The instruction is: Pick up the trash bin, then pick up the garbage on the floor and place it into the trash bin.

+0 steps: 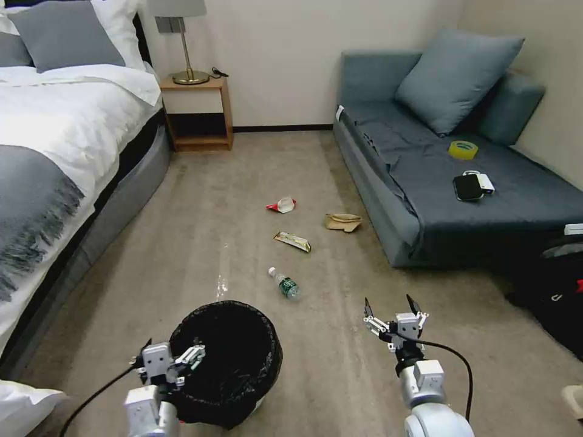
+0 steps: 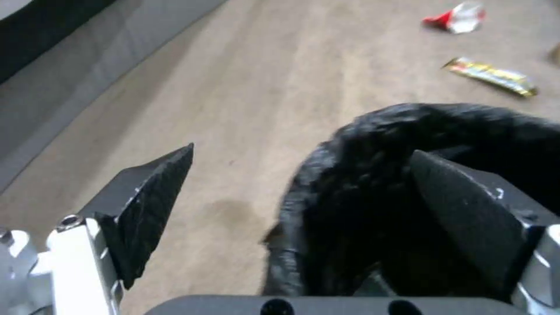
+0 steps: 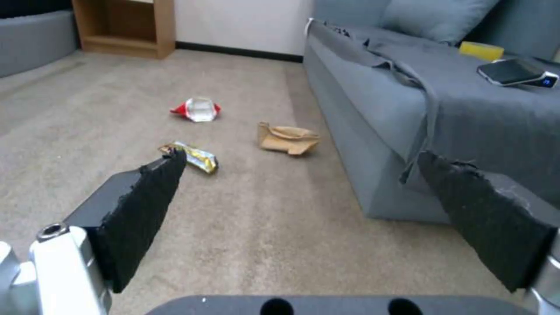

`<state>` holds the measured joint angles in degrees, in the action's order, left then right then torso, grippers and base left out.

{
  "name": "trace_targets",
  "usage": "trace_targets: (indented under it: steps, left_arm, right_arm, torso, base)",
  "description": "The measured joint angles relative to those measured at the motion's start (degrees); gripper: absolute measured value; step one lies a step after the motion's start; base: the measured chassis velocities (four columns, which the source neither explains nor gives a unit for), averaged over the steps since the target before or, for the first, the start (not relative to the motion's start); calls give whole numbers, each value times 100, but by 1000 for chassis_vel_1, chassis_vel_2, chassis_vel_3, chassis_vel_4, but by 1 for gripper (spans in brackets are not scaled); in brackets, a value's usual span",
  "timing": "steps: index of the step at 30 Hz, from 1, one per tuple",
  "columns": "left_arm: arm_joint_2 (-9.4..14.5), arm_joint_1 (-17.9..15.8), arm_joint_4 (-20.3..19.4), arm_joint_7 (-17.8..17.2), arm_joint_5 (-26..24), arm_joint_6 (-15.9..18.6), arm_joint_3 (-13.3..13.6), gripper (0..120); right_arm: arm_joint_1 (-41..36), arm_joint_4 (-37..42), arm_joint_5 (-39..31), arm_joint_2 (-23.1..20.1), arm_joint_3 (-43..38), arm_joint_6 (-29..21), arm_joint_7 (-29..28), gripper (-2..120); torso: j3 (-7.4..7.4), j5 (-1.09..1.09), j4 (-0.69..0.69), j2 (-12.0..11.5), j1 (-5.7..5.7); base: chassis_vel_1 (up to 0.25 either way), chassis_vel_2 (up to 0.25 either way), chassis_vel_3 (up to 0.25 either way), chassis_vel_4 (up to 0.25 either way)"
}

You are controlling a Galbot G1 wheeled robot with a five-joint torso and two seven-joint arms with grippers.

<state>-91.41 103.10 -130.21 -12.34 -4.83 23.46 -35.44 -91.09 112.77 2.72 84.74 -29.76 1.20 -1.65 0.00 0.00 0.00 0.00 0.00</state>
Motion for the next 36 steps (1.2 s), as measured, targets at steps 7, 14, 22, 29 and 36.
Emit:
trace_targets:
  steps: [7, 14, 22, 29, 36]
  left_arm:
    - [82, -294, 186, -30, -287, 706, -125, 100]
    - [92, -595, 746, 61, -465, 1025, -74, 100]
    - [108, -793, 941, 174, -706, 1182, -88, 80]
    - [113, -789, 1014, 233, -791, 1169, -105, 55]
    - [106, -700, 1074, 254, -809, 1140, -116, 29]
  right_arm:
    - [-32, -43, -32, -5, 4, 81, -18, 100]
    - [-70, -157, -114, -5, -53, 218, -44, 100]
    - [-12, -251, -209, -13, -108, 250, -107, 100]
    - [13, -309, -265, -21, -103, 249, -169, 100]
    - [-5, -285, -421, -158, -99, 120, -266, 100]
  torso:
    - [0, 0, 0, -1, 0]
    - [0, 0, 0, -1, 0]
    - [0, 2, 0, 0, 0]
    - [-1, 5, 0, 0, 0]
    - [-2, 7, 2, 1, 0]
  base:
    - [0, 0, 0, 0]
    - [0, 0, 0, 0]
    - [0, 0, 0, 0]
    - [0, 0, 0, 0]
    - [0, 0, 0, 0]
